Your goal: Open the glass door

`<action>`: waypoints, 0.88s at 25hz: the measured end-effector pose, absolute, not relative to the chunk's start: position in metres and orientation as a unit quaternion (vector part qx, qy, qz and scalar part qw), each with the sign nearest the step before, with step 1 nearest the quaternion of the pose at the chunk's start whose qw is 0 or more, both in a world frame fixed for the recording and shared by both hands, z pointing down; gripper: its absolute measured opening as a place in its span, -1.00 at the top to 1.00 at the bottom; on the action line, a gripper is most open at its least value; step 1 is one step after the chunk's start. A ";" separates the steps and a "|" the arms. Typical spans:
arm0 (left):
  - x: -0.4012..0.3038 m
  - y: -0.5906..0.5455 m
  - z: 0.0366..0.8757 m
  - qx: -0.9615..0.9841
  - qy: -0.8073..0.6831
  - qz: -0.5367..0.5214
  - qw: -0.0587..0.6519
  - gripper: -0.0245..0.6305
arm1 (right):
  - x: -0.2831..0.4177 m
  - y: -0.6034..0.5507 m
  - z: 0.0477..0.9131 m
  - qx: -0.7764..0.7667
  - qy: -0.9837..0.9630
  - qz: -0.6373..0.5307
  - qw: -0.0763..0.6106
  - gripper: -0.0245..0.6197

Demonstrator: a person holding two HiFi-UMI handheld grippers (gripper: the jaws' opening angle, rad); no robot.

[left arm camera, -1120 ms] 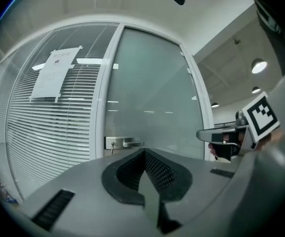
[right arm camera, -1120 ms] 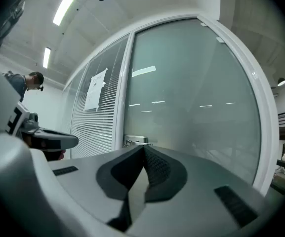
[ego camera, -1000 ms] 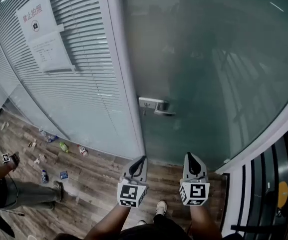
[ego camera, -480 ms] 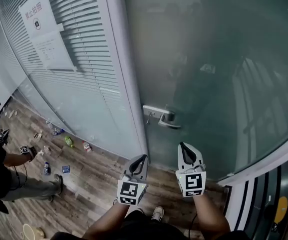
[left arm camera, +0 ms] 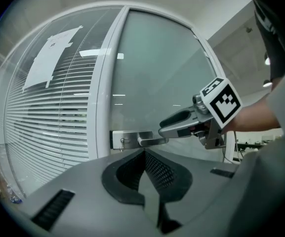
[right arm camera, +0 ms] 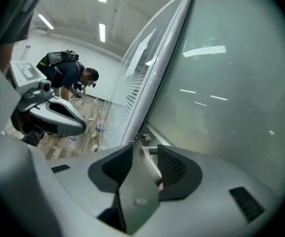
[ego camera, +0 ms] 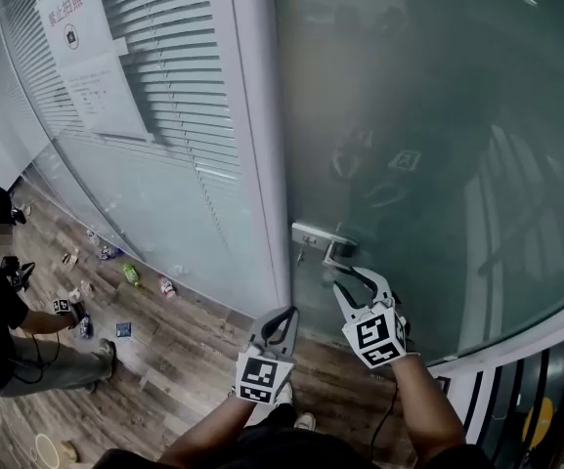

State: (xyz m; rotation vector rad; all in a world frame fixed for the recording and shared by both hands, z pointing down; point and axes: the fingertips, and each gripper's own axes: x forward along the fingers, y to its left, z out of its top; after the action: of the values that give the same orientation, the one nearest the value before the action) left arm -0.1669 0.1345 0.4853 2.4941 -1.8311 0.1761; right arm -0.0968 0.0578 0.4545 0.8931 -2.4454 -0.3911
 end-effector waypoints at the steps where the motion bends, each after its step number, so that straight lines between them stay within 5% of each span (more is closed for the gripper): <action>1: -0.169 0.131 0.486 0.805 -0.590 0.056 0.021 0.92 | -0.099 0.051 0.459 0.316 -0.896 -0.152 0.274 0.47; 9: -0.183 0.111 0.504 0.812 -0.580 0.055 0.042 0.92 | -0.112 0.013 0.502 0.209 -0.865 -0.170 0.424 0.43; 19: -0.192 0.101 0.514 0.811 -0.581 0.052 0.050 0.92 | -0.123 0.007 0.548 0.123 -0.848 -0.125 0.501 0.46; 22: -0.193 0.102 0.516 0.811 -0.581 0.053 0.050 0.92 | -0.126 0.002 0.547 0.126 -0.852 -0.116 0.495 0.65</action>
State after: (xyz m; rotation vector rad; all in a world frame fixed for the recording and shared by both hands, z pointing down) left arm -0.1934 0.1024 0.5158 2.4689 -1.7690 0.1601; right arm -0.1262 0.0018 0.5471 0.3064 -2.0644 -0.2816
